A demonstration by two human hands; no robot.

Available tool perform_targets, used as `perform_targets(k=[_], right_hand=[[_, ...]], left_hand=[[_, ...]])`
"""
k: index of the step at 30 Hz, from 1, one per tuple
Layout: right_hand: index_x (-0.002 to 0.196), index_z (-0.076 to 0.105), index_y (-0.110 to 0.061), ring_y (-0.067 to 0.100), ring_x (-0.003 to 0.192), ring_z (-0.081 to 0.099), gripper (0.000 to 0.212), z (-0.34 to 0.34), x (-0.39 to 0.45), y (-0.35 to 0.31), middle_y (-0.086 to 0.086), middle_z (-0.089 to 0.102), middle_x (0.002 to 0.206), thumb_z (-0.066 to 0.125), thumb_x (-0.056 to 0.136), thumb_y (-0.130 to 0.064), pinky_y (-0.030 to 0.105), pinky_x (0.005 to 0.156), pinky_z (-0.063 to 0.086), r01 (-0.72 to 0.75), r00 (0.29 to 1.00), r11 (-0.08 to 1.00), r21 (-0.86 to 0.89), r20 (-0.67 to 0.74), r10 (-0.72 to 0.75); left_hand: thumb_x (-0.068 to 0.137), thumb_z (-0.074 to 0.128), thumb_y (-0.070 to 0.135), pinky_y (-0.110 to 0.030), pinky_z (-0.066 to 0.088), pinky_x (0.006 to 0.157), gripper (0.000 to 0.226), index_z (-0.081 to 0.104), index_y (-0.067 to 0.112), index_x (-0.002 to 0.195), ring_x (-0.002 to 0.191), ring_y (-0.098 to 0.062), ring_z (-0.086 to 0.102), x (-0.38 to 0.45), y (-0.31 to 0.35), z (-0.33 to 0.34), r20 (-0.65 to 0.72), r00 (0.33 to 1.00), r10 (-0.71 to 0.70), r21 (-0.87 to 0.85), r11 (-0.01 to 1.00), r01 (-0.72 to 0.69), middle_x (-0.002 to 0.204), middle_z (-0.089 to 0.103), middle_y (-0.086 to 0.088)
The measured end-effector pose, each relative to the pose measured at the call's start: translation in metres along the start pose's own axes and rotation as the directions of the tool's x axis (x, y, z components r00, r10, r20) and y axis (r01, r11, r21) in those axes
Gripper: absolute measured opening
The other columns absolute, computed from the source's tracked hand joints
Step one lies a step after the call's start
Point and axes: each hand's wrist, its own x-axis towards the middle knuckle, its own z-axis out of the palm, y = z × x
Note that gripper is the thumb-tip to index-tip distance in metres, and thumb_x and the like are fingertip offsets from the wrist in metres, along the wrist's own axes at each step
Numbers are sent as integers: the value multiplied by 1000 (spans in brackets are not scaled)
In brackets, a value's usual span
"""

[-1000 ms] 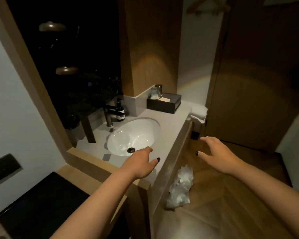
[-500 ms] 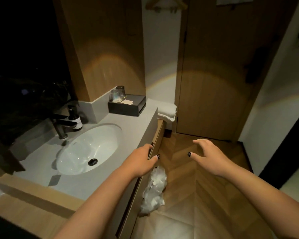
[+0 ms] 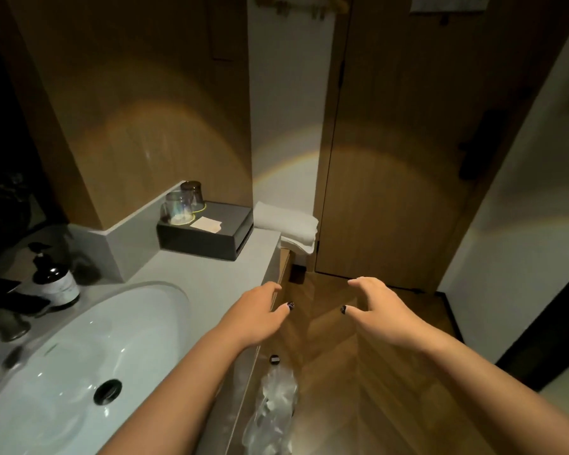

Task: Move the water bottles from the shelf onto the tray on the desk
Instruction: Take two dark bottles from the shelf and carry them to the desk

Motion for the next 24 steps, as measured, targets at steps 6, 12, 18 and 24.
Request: perform_targets(k=[6, 12, 18, 24], right_hand=[[143, 34, -17, 15, 136, 33, 58, -7, 82, 5, 2, 33, 150, 57, 91, -33, 25, 107, 31, -12, 1000, 1000, 10, -1, 12], [141, 36, -17, 15, 136, 34, 56, -18, 144, 28, 2, 36, 148, 57, 91, -31, 26, 108, 30, -19, 999, 998, 58, -28, 21], [141, 36, -20, 16, 135, 35, 56, -33, 214, 71, 1, 34, 149, 58, 90, -32, 27, 107, 31, -23, 1000, 997, 79, -5, 24], [142, 34, -21, 16, 136, 34, 56, -69, 293, 129, 0, 31, 151, 56, 91, -32, 26, 107, 31, 22, 999, 997, 68, 46, -25]], left_hand=[[96, 48, 39, -32, 43, 99, 50, 35, 24, 142, 125, -21, 49, 82, -6, -10, 26, 1000, 18, 33, 999, -19, 145, 44, -1], [96, 48, 40, -31, 41, 100, 51, 34, 25, 142, 127, -20, 47, 151, -1, -6, 58, 998, 21, 45, 999, -24, 146, 42, -1], [95, 48, 40, -28, 42, 96, 52, 34, 25, 142, 121, -18, 52, 229, 18, 13, 63, 998, 9, 35, 999, -11, 144, 45, -2], [94, 49, 42, -30, 44, 91, 52, 36, 24, 141, 107, -21, 58, 320, 59, 36, 50, 998, -45, 12, 999, 44, 135, 52, -5]])
